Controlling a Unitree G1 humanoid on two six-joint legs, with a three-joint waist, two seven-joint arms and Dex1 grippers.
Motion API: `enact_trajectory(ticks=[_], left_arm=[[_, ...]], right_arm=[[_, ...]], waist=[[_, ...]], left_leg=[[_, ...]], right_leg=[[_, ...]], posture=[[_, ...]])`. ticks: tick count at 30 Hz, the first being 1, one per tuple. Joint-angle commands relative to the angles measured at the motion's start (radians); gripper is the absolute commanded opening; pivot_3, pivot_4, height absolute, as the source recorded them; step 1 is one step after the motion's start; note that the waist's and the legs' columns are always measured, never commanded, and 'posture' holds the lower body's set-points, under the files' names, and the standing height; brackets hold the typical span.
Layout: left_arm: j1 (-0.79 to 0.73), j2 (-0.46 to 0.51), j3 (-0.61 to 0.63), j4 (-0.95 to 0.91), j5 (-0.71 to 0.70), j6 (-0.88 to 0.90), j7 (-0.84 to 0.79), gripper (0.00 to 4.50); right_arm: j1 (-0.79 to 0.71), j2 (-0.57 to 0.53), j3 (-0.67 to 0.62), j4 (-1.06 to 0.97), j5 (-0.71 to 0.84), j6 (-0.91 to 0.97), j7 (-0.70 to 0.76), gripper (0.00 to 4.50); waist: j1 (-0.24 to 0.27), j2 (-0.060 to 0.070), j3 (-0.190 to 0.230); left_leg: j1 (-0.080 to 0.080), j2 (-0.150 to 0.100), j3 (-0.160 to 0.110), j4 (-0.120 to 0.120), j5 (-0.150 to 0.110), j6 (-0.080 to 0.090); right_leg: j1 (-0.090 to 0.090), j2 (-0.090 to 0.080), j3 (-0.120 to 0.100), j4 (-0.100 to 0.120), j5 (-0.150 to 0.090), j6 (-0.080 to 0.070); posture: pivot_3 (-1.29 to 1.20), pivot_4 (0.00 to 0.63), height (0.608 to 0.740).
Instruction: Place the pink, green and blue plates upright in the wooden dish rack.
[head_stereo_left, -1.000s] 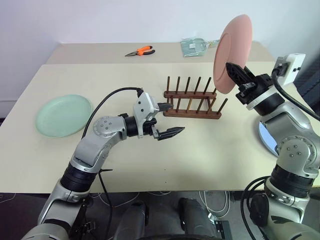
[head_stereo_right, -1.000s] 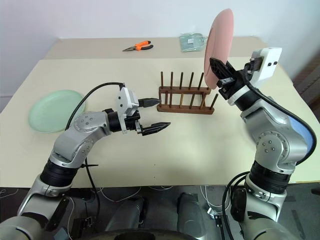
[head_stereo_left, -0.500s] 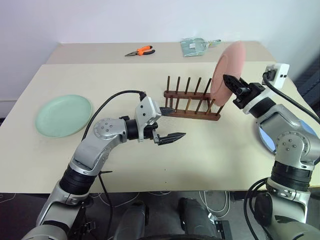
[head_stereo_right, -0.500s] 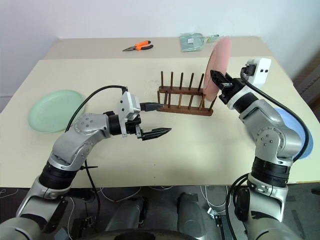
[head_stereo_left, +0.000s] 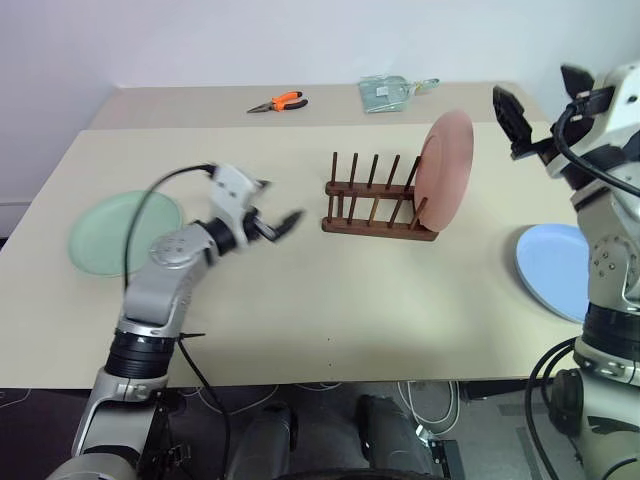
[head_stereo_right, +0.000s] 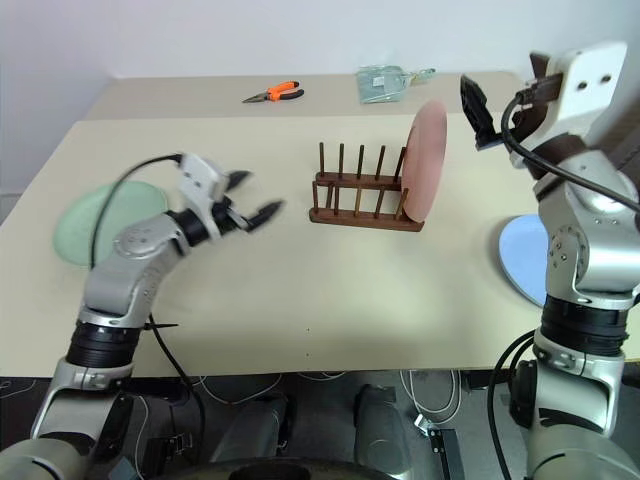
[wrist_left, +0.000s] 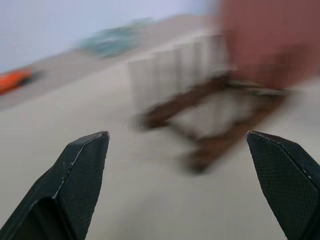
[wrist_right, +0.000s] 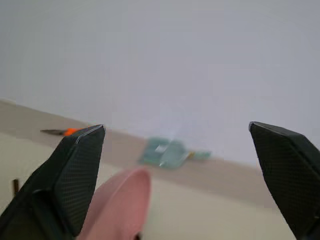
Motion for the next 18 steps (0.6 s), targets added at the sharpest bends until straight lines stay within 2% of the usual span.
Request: enact_trajectory(ticks=[1,5,8,12,15,18], left_arm=[[-0.052,-0.008,0.184,0.041,0.019,0.061,0.227,4.50],[-0.055,-0.008,0.384,0.076,0.068,0.153,0.509,4.50],[-0.016,-0.010,0.519,0.049,0.079,0.219,0.647,4.50],[0.025,-0.052,0.618,-0.021,0.026,0.320,0.699,4.50],[0.048,-0.110,0.689,-0.090,-0.069,0.449,0.691,4.50],[0.005,-0.180,0.813,-0.092,-0.167,0.532,0.745,4.50]], right_arm=[[-0.038,-0.001,0.153,-0.135,-0.011,-0.023,0.101,4.49],[-0.018,0.051,0.376,-0.198,-0.074,-0.051,0.183,4.49],[0.014,0.119,0.493,-0.193,-0.113,-0.086,0.216,4.49],[0.039,0.169,0.544,-0.171,-0.146,-0.119,0.232,4.49],[0.052,0.196,0.568,-0.144,-0.171,-0.141,0.243,4.49],[0.057,0.215,0.571,-0.136,-0.186,-0.149,0.249,4.49]], waist=[[0.001,0.000,0.000],[0.007,-0.003,-0.001],[0.007,-0.005,-0.001],[0.020,-0.008,0.000],[0.031,-0.011,-0.002],[0.032,-0.011,-0.002]], left_leg=[[0.000,0.000,0.000,0.000,0.000,0.000],[-0.001,-0.001,-0.002,0.001,0.000,0.000],[-0.001,-0.001,-0.002,0.001,0.000,0.000],[-0.002,-0.002,-0.003,0.002,0.000,-0.001],[-0.002,-0.002,-0.004,0.002,0.000,-0.002],[-0.001,-0.002,-0.005,0.002,0.001,-0.002]], right_leg=[[0.000,0.000,0.000,0.000,0.000,0.000],[0.000,0.000,-0.001,-0.001,0.000,0.001],[0.000,0.000,-0.001,0.000,0.000,0.001],[0.000,-0.001,-0.002,0.001,0.000,0.000],[0.001,-0.001,-0.003,0.001,0.000,0.000],[0.001,-0.001,-0.003,0.001,0.000,0.000]], posture=[[0.00,0.150,0.740],[0.00,0.150,0.740],[0.00,0.150,0.740],[0.00,0.150,0.740],[0.00,0.150,0.740],[0.00,0.150,0.740]])
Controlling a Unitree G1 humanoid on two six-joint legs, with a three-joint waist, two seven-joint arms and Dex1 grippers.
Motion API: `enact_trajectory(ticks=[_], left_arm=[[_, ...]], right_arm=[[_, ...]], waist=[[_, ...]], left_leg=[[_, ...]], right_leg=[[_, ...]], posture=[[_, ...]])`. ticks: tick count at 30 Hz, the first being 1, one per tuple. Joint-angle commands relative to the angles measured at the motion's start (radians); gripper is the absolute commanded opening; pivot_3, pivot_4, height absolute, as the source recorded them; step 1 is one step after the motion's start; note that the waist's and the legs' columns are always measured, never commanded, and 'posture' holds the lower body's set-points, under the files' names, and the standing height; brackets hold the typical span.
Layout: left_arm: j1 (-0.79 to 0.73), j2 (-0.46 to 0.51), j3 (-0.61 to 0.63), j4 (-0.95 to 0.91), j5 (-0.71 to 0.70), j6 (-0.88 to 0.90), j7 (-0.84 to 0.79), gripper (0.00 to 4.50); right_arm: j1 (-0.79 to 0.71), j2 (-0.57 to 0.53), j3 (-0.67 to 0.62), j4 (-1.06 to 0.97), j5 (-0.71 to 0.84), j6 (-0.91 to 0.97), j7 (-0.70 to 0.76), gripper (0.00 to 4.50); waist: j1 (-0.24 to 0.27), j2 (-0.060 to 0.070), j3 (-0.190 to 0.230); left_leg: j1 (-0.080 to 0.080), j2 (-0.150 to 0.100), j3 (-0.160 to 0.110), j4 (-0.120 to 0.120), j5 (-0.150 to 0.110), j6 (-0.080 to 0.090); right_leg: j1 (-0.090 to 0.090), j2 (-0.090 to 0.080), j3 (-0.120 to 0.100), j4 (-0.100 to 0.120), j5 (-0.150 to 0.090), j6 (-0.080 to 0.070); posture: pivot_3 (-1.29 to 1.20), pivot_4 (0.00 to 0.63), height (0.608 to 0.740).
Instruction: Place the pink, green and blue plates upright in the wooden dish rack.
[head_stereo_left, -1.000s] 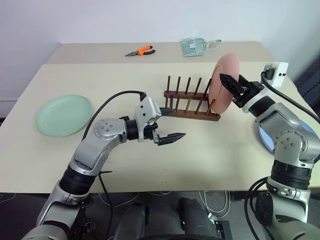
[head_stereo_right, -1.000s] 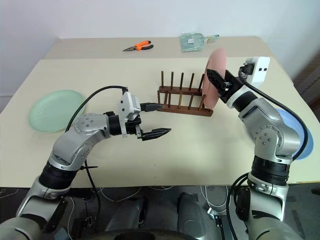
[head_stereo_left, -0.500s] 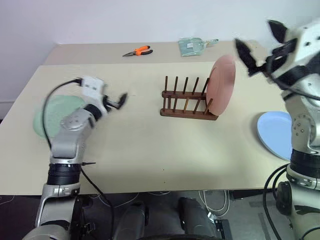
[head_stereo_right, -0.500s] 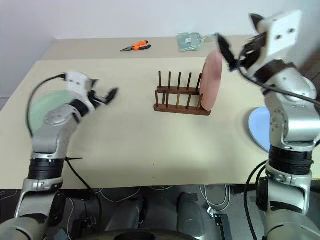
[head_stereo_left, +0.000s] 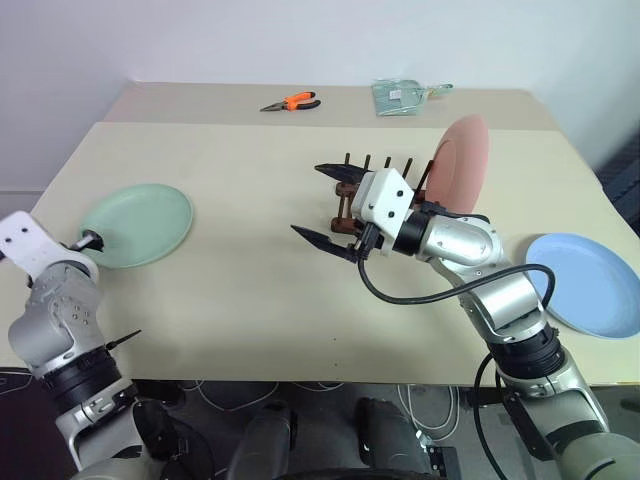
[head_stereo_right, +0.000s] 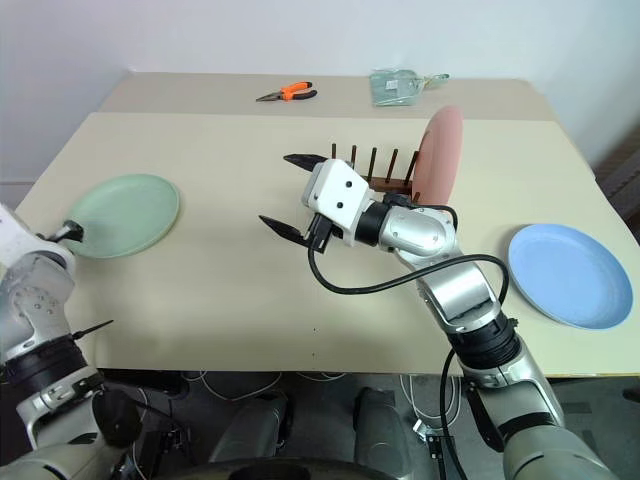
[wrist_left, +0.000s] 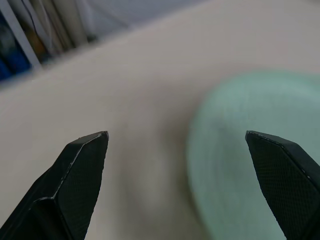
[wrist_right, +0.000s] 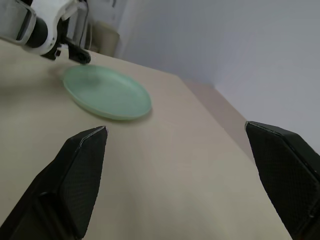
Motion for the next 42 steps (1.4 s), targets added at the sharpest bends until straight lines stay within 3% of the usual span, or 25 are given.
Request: enact_trajectory(ticks=[1,2,5,9,11,15,19,24,29,32,35,36,39,42], left_arm=[[-0.063,-0.045,0.131,-0.029,-0.123,0.075,0.055,4.50],[-0.076,-0.054,0.152,-0.015,-0.142,0.084,0.065,4.50],[-0.097,-0.062,0.174,0.020,-0.167,0.082,0.084,3.21],[-0.126,-0.036,0.121,0.078,-0.168,0.022,0.054,1.12],[-0.134,-0.019,0.036,0.068,-0.161,-0.037,-0.031,0.06],[-0.150,0.018,-0.193,-0.031,-0.140,-0.156,-0.221,0.02],[-0.219,0.020,-0.374,-0.148,-0.166,-0.184,-0.340,0.02],[-0.307,-0.006,-0.487,-0.211,-0.200,-0.167,-0.383,0.02],[-0.347,-0.056,-0.522,-0.256,-0.257,-0.132,-0.366,0.02],[-0.341,-0.064,-0.529,-0.267,-0.267,-0.117,-0.349,0.00],[-0.333,-0.074,-0.519,-0.264,-0.276,-0.110,-0.331,0.00],[-0.333,-0.081,-0.507,-0.257,-0.284,-0.109,-0.323,0.00],[-0.345,-0.120,-0.460,-0.238,-0.331,-0.120,-0.296,1.04],[-0.378,-0.161,-0.403,-0.223,-0.383,-0.147,-0.239,2.52]], right_arm=[[0.005,0.019,-0.008,-0.005,-0.020,-0.029,0.004,4.49],[0.007,0.021,-0.008,-0.003,-0.029,-0.032,0.001,4.49],[0.014,0.026,-0.015,-0.002,-0.049,-0.039,-0.003,4.50],[0.030,0.021,-0.034,-0.017,-0.057,-0.025,-0.008,4.50],[0.037,0.014,-0.040,-0.028,-0.051,-0.004,0.001,4.50],[0.034,-0.005,-0.028,-0.039,-0.099,-0.019,0.002,4.50],[-0.011,-0.030,0.026,0.016,-0.269,-0.133,-0.035,4.50],[-0.123,-0.035,0.067,0.177,-0.481,-0.276,-0.127,4.50],[-0.201,-0.037,0.092,0.334,-0.659,-0.365,-0.238,4.50],[-0.202,-0.030,0.087,0.362,-0.690,-0.388,-0.254,3.65],[-0.193,-0.027,0.082,0.366,-0.706,-0.403,-0.256,2.28],[-0.190,-0.025,0.081,0.364,-0.710,-0.408,-0.257,1.64],[-0.183,-0.020,0.078,0.358,-0.724,-0.425,-0.265,0.16],[-0.177,-0.011,0.071,0.351,-0.734,-0.434,-0.275,0.00]], waist=[[-0.001,-0.001,0.001],[-0.002,-0.001,0.001],[-0.004,-0.001,0.001],[-0.004,-0.001,0.001],[-0.001,-0.002,0.001],[0.004,-0.002,0.001],[-0.001,-0.002,0.001],[-0.028,-0.001,0.001],[-0.026,-0.001,0.001],[-0.024,-0.001,0.001],[-0.023,-0.002,0.002],[-0.023,-0.002,0.002],[-0.023,-0.002,0.002],[-0.022,-0.002,0.002]], left_leg=[[0.000,0.000,0.000,0.000,0.000,0.000],[0.000,0.000,0.000,0.000,0.000,0.000],[0.000,0.000,0.000,-0.001,0.000,-0.001],[0.000,0.000,0.000,-0.001,0.001,-0.001],[0.000,0.000,0.000,-0.001,0.001,-0.001],[-0.001,0.000,0.000,-0.001,0.001,-0.001],[-0.001,0.000,0.001,-0.001,0.001,-0.001],[0.000,0.001,0.002,-0.003,0.001,-0.001],[0.000,0.001,0.002,-0.003,0.001,-0.002],[0.000,0.001,0.002,-0.003,0.001,-0.002],[0.000,0.001,0.002,-0.002,0.001,-0.001],[0.000,0.001,0.002,-0.002,0.001,-0.001],[0.000,0.001,0.002,-0.002,0.001,-0.001],[0.000,0.000,0.002,-0.002,0.001,-0.002]], right_leg=[[0.000,0.000,0.000,0.000,0.000,0.000],[-0.001,0.000,0.000,0.000,0.000,0.000],[-0.001,0.001,0.000,0.000,0.000,0.000],[-0.001,0.001,0.000,0.000,0.000,0.000],[-0.001,0.001,0.000,0.000,0.000,0.000],[0.000,0.001,0.000,-0.001,0.000,-0.001],[-0.001,0.001,0.000,-0.001,0.000,-0.001],[-0.001,0.001,0.001,-0.001,0.000,-0.001],[-0.002,0.001,0.001,0.000,0.000,-0.001],[-0.002,0.001,0.002,-0.001,0.000,-0.001],[-0.002,0.001,0.002,-0.001,0.000,-0.001],[-0.002,0.001,0.002,-0.001,0.000,-0.001],[-0.002,0.001,0.002,-0.001,0.000,-0.001],[-0.001,0.001,0.002,-0.001,0.000,-0.001]], posture=[[0.00,0.150,0.740],[0.00,0.150,0.740],[0.00,0.150,0.740],[0.00,0.150,0.740],[0.00,0.150,0.740],[0.00,0.150,0.740],[0.00,0.150,0.740],[0.00,0.150,0.740],[0.00,0.150,0.740],[0.00,0.150,0.740],[0.00,0.150,0.740],[0.00,0.150,0.740],[0.00,0.150,0.740],[0.00,0.150,0.740]])
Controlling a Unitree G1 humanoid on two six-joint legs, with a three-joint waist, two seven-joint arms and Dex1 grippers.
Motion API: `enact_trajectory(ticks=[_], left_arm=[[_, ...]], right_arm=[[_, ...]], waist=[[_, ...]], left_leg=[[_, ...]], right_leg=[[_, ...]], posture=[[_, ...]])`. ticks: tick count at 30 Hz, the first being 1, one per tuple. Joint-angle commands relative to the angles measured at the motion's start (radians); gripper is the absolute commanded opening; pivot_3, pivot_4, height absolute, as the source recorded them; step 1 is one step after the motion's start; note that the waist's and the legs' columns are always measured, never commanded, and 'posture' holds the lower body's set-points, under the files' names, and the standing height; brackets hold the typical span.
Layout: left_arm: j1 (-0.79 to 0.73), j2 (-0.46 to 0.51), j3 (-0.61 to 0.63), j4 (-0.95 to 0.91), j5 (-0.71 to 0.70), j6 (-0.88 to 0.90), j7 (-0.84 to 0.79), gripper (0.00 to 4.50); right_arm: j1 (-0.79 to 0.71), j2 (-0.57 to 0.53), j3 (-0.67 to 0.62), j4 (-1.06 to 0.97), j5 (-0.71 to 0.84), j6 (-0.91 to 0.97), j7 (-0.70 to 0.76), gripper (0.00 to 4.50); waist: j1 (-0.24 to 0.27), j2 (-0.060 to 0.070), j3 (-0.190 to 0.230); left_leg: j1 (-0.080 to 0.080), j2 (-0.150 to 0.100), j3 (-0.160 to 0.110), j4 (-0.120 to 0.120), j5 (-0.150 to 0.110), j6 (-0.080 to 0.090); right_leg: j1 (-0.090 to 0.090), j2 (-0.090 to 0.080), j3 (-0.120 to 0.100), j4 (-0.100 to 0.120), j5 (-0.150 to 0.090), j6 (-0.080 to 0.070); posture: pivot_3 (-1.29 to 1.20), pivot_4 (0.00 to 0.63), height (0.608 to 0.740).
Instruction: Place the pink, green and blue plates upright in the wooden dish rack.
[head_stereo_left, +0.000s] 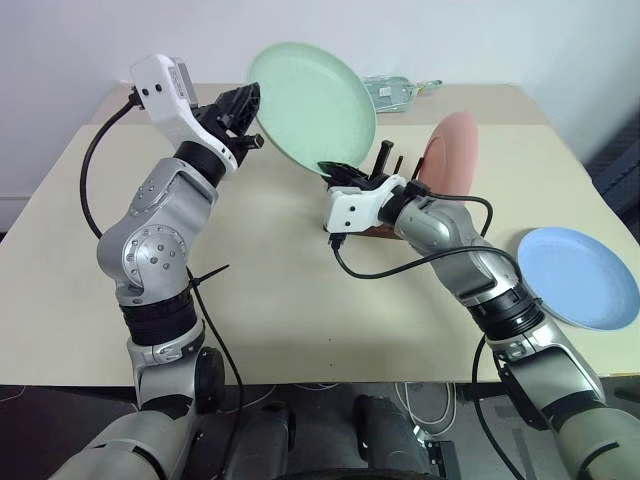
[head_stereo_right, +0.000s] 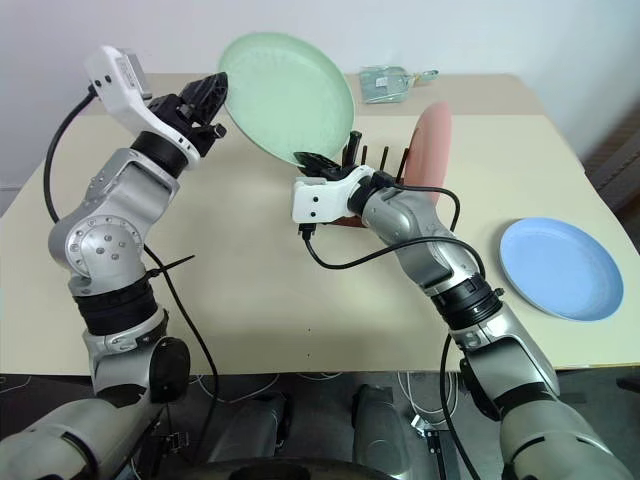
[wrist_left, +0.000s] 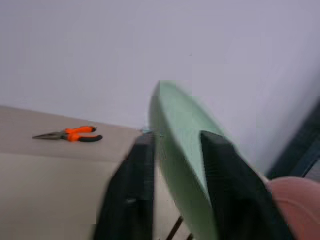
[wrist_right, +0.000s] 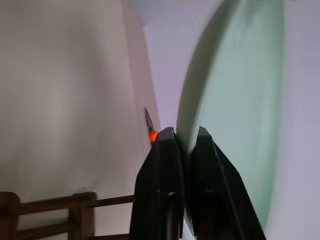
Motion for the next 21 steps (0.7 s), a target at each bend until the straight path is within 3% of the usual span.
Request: enact_trajectory(ticks=[1,2,7,11,14,17,21], left_arm=[[-0.078,-0.038,0.092,0.000,-0.078,-0.061,0.079,2.98],[-0.095,-0.043,0.123,0.013,-0.089,-0.085,0.102,3.46],[-0.098,0.037,0.128,0.042,-0.023,-0.197,0.073,3.46],[0.081,0.205,-0.034,0.025,0.107,-0.284,-0.176,3.46],[0.239,0.289,-0.192,-0.011,0.162,-0.323,-0.365,3.46],[0.354,0.348,-0.329,-0.059,0.181,-0.342,-0.528,3.46],[0.427,0.383,-0.427,-0.120,0.168,-0.330,-0.667,3.46]], right_arm=[[-0.007,0.016,-0.038,-0.037,-0.001,-0.018,-0.028,0.00],[0.000,0.022,-0.048,-0.046,0.010,-0.012,-0.031,0.00],[0.062,0.068,-0.142,-0.125,0.118,0.049,-0.026,0.00],[0.149,0.191,-0.369,-0.348,0.535,0.327,0.035,0.00],[0.187,0.265,-0.502,-0.480,0.767,0.564,0.000,0.00],[0.227,0.315,-0.588,-0.573,0.915,0.733,-0.072,0.00],[0.254,0.328,-0.619,-0.622,1.004,0.833,-0.134,0.00]], waist=[[0.001,-0.001,0.001],[0.002,-0.001,0.001],[0.001,-0.001,0.001],[0.000,0.001,0.000],[0.003,0.001,0.000],[0.003,0.002,0.001],[-0.003,0.006,0.003]], left_leg=[[0.000,0.000,0.000,0.000,0.000,0.000],[0.000,0.000,0.000,0.000,0.000,0.000],[0.000,0.000,0.000,0.000,0.001,-0.002],[0.001,0.000,0.000,-0.001,0.000,0.000],[0.000,0.000,-0.001,0.000,0.000,0.000],[0.000,0.000,-0.001,-0.001,-0.001,0.001],[0.000,0.001,-0.001,-0.002,-0.001,0.001]], right_leg=[[0.000,0.000,0.000,0.000,0.000,0.000],[0.000,0.000,0.000,0.000,0.000,0.000],[0.000,0.000,0.000,0.000,0.000,0.000],[0.000,0.001,0.001,0.000,0.000,0.000],[0.001,0.001,0.001,0.000,0.000,-0.001],[0.001,0.000,0.000,0.000,-0.001,-0.003],[-0.001,0.001,0.001,0.000,-0.003,-0.006]], posture=[[0.00,0.150,0.740],[0.00,0.150,0.740],[0.00,0.150,0.740],[0.00,0.150,0.740],[0.00,0.150,0.740],[0.00,0.150,0.740],[0.00,0.150,0.740]])
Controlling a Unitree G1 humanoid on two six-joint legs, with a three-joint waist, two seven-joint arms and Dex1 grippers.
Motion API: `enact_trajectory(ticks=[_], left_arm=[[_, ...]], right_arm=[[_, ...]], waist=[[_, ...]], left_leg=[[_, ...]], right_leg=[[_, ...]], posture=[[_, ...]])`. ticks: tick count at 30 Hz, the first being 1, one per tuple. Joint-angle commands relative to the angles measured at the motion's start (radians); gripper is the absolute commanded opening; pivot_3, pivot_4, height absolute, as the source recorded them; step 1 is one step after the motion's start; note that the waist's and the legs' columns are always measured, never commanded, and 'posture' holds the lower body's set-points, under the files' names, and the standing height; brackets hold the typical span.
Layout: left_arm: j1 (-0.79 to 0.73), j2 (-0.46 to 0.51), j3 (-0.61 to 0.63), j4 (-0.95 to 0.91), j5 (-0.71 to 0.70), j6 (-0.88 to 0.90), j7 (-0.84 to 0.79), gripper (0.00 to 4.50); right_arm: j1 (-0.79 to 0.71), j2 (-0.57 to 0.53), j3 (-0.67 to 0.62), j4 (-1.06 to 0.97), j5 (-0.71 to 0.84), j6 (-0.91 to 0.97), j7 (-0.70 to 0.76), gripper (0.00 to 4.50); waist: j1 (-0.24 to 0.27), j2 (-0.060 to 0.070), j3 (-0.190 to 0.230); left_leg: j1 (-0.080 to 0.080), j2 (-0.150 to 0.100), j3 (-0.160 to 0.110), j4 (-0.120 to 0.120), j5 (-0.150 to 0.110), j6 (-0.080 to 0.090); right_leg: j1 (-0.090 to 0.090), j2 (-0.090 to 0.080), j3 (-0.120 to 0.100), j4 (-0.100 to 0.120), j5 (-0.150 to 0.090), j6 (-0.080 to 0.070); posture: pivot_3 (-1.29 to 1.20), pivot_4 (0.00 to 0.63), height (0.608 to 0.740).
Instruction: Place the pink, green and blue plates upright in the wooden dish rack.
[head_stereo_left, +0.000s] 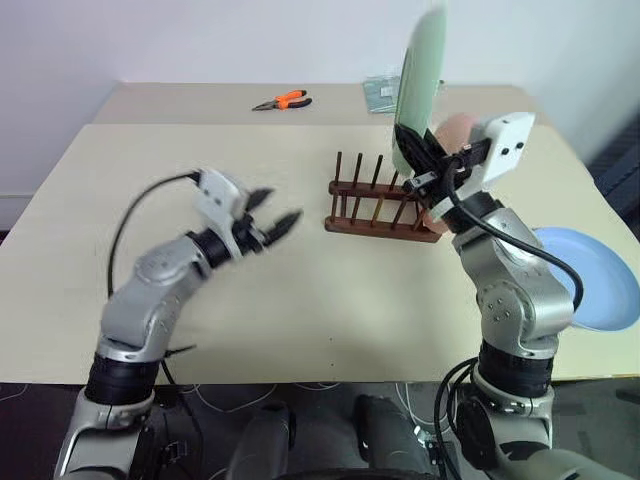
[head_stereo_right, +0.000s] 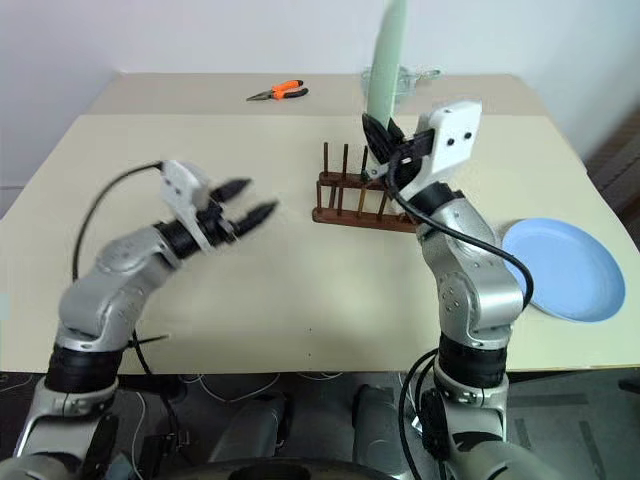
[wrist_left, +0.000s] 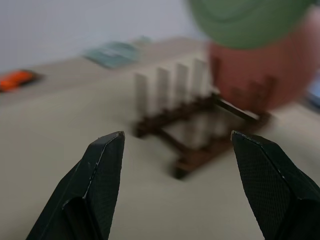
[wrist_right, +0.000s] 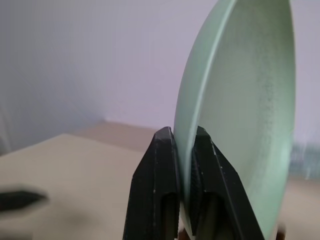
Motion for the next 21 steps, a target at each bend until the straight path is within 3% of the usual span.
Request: enact_trajectory(ticks=[1,20,21], left_arm=[[0.017,0.028,-0.058,-0.089,-0.001,-0.020,-0.103,3.46],[0.048,0.009,-0.099,-0.116,0.041,-0.013,-0.136,3.46],[0.050,0.009,-0.100,-0.115,0.043,-0.014,-0.136,3.50]], right_arm=[[-0.006,-0.001,-0.027,-0.073,0.076,0.056,-0.044,0.00],[-0.076,-0.059,-0.045,0.097,0.179,0.086,-0.066,0.00],[-0.084,-0.075,-0.037,0.114,0.168,0.079,-0.059,0.35]], waist=[[-0.003,0.003,0.001],[0.000,0.006,0.001],[0.000,0.006,0.001]], left_leg=[[0.000,0.000,0.000,0.000,0.000,0.000],[0.000,0.000,0.001,0.000,0.000,0.000],[0.000,0.000,0.001,0.000,0.000,0.000]], right_leg=[[0.000,0.000,0.000,0.000,0.000,-0.001],[0.000,0.000,0.000,0.000,0.000,0.000],[0.000,0.000,0.000,0.000,0.000,0.000]], posture=[[0.00,0.150,0.740],[0.00,0.150,0.740],[0.00,0.150,0.740]])
